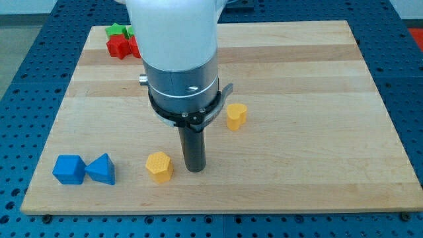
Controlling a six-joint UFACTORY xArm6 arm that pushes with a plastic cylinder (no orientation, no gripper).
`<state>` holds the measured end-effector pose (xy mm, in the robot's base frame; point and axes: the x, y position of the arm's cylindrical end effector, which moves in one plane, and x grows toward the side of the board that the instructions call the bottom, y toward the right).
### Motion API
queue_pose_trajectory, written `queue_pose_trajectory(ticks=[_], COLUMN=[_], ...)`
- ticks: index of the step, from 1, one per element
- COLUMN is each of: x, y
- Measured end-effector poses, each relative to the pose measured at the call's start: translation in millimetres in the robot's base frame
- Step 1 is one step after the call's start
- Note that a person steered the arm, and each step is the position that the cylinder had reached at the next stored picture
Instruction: Move the yellow hexagon to the left
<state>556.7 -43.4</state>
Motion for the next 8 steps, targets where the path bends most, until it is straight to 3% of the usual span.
queue_pose_trajectory(ticks=[8], x=[9], y=[-51])
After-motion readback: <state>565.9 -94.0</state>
